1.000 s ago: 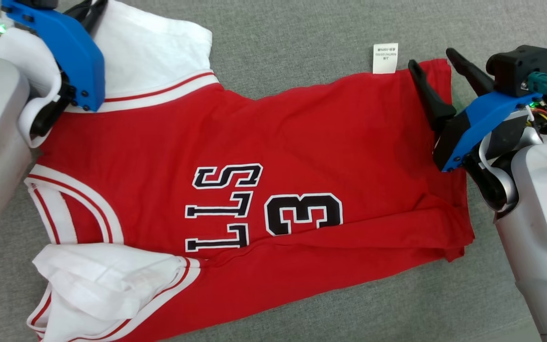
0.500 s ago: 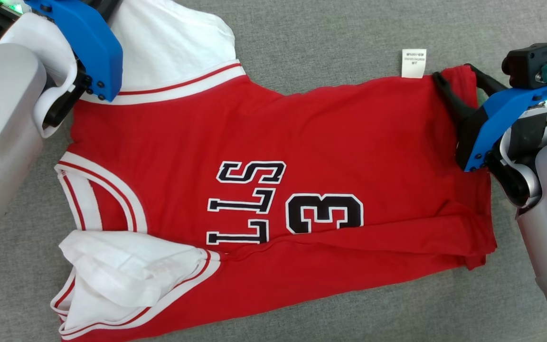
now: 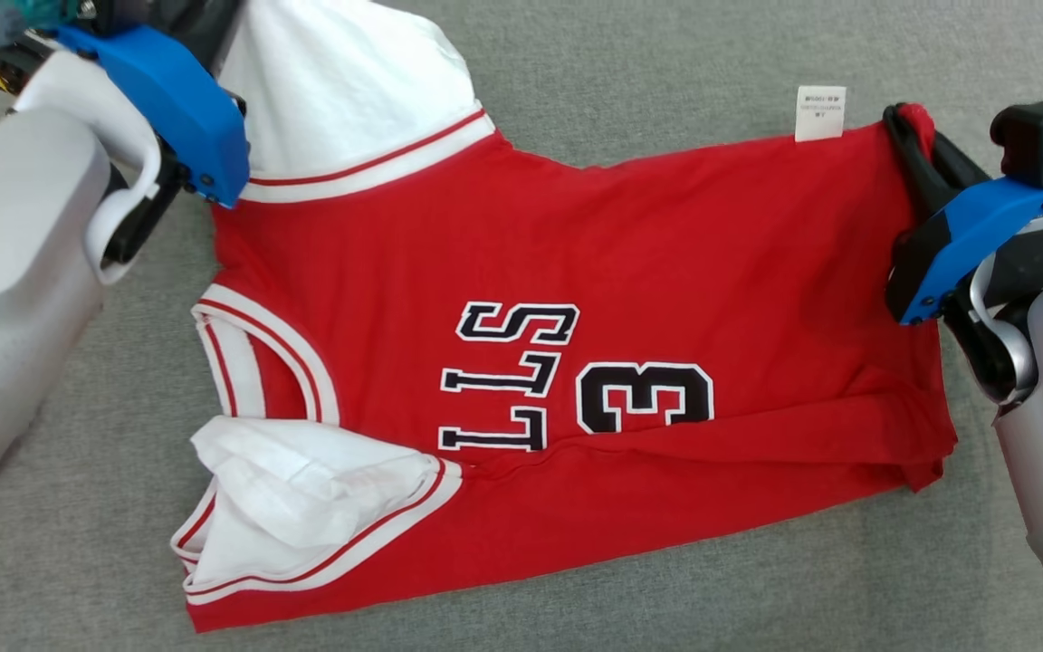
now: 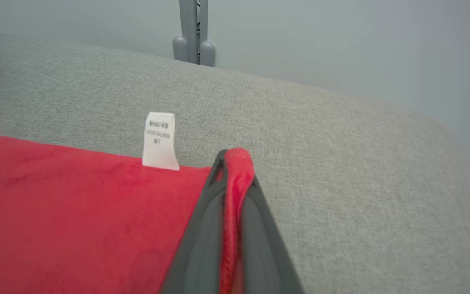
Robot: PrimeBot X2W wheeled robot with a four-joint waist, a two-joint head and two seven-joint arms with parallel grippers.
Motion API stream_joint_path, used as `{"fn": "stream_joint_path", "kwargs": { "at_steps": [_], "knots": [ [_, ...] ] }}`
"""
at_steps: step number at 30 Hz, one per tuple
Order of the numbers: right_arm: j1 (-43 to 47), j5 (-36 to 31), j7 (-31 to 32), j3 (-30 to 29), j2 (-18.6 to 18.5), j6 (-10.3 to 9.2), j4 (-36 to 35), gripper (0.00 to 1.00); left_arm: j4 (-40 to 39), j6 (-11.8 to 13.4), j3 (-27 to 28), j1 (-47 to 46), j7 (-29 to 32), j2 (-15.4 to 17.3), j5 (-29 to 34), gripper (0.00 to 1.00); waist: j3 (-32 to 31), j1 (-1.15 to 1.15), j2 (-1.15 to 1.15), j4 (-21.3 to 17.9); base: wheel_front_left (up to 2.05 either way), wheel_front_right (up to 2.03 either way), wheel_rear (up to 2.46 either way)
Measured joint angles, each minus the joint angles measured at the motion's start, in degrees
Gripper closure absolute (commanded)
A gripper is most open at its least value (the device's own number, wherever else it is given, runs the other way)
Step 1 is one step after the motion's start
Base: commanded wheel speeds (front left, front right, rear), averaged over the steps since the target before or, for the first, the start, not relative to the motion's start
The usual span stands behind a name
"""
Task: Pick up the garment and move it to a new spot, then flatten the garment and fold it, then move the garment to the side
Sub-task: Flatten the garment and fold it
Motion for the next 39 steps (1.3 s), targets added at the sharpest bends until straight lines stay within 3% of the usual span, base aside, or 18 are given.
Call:
{"fn": "stream_joint_path", "kwargs": {
  "at_steps": [9,21,28,39],
  "knots": [
    [2.5,-0.6,-4.1,0.9,-0.5,-0.01,2.3,1.00,-9.1,3.3,-0.5,6.5,-3.6,1.4,1.2,1.00,-2.9,0.00,0.00,2.2,0.00,0.00,0.00],
    [10.1,-0.3,-10.5,0.8,-1.2,-0.01,3.0,1.00,-30.8,14.7,-1.6,21.0,-4.7,8.2,2.8,1.00,-8.2,0.00,0.00,4.2,0.00,0.00,0.00],
    [13.3,0.1,-12.7,0.8,-1.4,-0.01,3.4,1.00,-39.1,20.6,-2.2,29.0,-5.0,11.5,2.2,1.00,-10.5,-0.01,0.00,4.5,0.00,0.00,0.00],
    [16.4,0.1,-16.0,-0.3,-1.4,-0.01,4.5,1.00,-44.9,25.0,-0.4,37.6,-5.2,14.0,0.9,1.00,-13.3,-0.01,0.00,5.9,0.00,0.00,0.00]
  ]
}}
